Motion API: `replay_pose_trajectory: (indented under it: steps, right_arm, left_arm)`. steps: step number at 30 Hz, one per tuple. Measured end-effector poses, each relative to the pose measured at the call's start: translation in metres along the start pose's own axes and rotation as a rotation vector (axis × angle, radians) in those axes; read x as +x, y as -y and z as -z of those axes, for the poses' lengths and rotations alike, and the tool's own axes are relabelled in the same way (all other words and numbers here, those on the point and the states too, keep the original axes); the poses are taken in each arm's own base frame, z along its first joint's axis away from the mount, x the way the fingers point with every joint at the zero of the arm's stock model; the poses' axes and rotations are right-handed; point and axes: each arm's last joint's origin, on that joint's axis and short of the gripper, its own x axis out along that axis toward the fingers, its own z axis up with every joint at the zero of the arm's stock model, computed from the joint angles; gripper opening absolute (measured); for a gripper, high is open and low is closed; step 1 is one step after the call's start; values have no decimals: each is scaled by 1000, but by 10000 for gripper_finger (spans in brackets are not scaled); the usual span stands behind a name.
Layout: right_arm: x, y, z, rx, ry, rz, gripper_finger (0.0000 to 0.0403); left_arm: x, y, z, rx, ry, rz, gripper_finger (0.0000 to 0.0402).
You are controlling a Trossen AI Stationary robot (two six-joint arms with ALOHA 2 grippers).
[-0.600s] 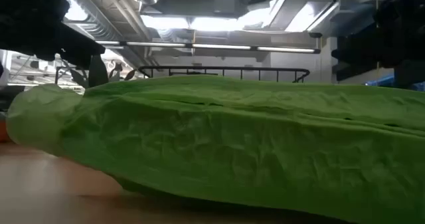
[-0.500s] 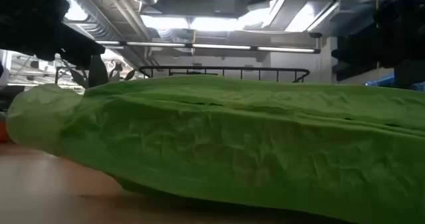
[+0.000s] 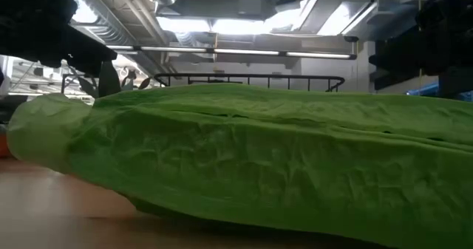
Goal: Build produce basket
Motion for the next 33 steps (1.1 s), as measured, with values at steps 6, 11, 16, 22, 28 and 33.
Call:
replay_pose_trajectory:
  steps: [6,11,16,22,28,33]
  right_arm:
    - [0,0,0,0,0,0,171]
    - [0,0,0,0,0,0,171]
    - [0,0,0,0,1,0,171]
    - [0,0,0,0,0,0,171]
    - [0,0,-4,55,40,-2,171]
    - [-1,0,-12,174,124,-12,171]
  left_arm:
    - [0,0,0,0,0,0,173]
    - [0,0,0,0,0,0,173]
    - [0,0,0,0,0,-1,173]
    - [0,0,0,0,0,-1,173]
    - [0,0,0,0,0,0,173]
    - [0,0,0,0,0,-1,173]
